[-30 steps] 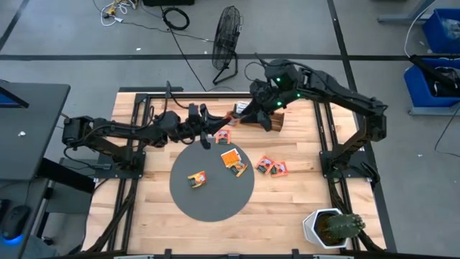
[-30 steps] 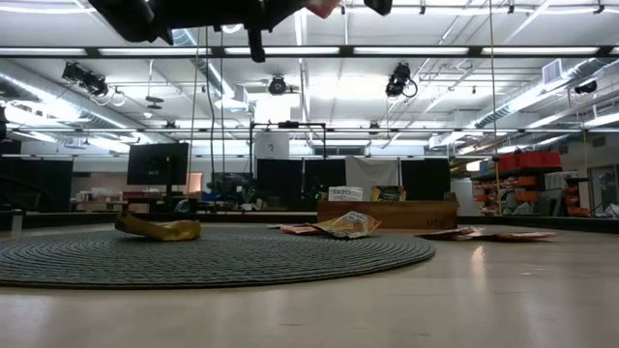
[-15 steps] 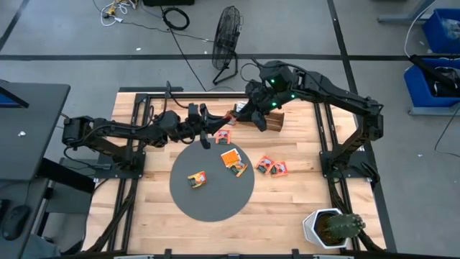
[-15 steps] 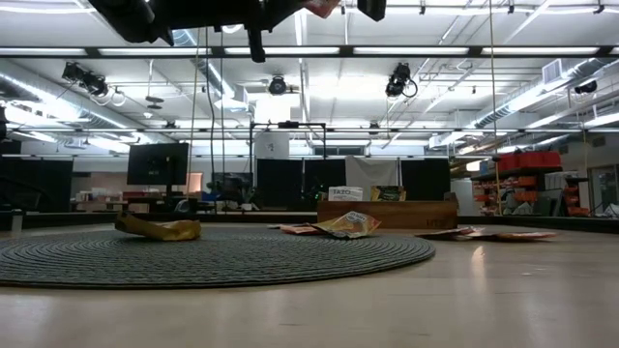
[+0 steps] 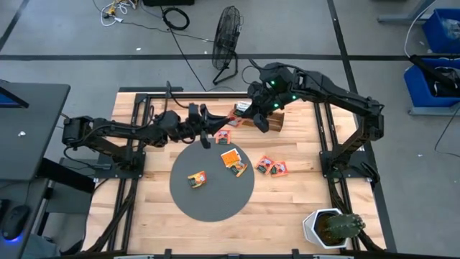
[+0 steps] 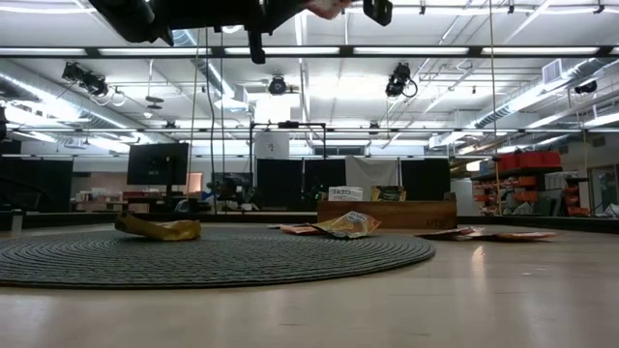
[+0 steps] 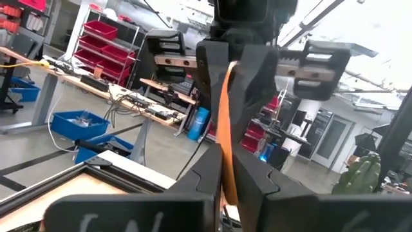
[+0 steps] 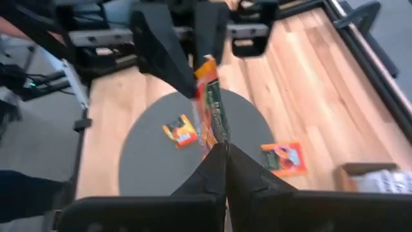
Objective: Pick & Place Tea
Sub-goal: Put the orange tea bag into the right section of the wooden organizer
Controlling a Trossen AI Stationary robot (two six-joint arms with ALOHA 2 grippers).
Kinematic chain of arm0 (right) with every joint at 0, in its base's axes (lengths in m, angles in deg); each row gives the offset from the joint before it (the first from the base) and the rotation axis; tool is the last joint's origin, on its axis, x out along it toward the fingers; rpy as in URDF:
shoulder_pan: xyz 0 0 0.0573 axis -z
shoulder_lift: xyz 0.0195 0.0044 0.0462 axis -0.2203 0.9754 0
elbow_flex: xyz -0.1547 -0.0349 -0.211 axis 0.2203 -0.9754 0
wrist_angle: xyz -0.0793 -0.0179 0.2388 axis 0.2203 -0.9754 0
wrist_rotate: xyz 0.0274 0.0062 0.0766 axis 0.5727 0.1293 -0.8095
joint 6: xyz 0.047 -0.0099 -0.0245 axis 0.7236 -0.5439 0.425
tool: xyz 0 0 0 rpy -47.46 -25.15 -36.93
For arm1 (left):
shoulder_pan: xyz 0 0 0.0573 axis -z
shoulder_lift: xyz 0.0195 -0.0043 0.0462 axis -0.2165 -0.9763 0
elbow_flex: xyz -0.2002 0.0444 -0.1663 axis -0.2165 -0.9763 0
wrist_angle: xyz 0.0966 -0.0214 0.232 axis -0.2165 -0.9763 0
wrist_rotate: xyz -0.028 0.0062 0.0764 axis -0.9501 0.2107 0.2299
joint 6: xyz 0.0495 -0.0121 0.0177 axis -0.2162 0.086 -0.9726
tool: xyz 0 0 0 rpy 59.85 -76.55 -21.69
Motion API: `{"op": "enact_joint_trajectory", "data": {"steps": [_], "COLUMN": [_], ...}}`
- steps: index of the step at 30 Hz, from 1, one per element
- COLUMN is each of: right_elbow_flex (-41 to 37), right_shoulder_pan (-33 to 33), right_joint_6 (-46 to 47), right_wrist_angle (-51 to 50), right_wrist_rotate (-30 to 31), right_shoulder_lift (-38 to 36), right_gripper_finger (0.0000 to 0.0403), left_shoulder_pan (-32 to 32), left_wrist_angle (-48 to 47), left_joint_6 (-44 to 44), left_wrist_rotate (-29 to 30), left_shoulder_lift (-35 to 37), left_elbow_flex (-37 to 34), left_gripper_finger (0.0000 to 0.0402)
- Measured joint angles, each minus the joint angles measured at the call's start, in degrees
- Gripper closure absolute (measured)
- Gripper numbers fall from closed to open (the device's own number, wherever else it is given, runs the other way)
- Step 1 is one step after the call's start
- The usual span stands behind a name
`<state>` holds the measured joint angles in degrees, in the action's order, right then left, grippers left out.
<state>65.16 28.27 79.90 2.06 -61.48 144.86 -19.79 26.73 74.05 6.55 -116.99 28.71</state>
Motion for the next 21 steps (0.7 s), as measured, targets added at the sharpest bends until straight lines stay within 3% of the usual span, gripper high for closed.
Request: {"op": "enact_joint_trajectory", "data": {"steps": [7, 15, 21], "right_elbow_flex": [0.00, -0.45, -10.25], "right_shoulder_pan": [2.78, 10.02, 14.32], "right_joint_6": [-4.53, -9.64, -12.80], "right_wrist_angle": [-10.73, -21.43, -21.15], "right_wrist_rotate": [7.05, 12.55, 12.56], "right_shoulder_lift": [-0.69, -1.02, -3.55], "right_gripper_finger": [0.0402, 0.0402, 0.0403], "left_shoulder_pan": [0.00, 0.08, 1.42], "left_wrist_angle": [-1.92, -15.87, -22.66], "left_joint_6": [0.24, -0.98, -1.97], "left_wrist_rotate": [0.02, -0.02, -0.04], "left_shoulder_lift": [1.14, 7.11, 11.26], "left_elbow_flex": [0.02, 0.00, 0.01], "left_gripper_finger": [0.0345, 0.0335, 0.0335]}}
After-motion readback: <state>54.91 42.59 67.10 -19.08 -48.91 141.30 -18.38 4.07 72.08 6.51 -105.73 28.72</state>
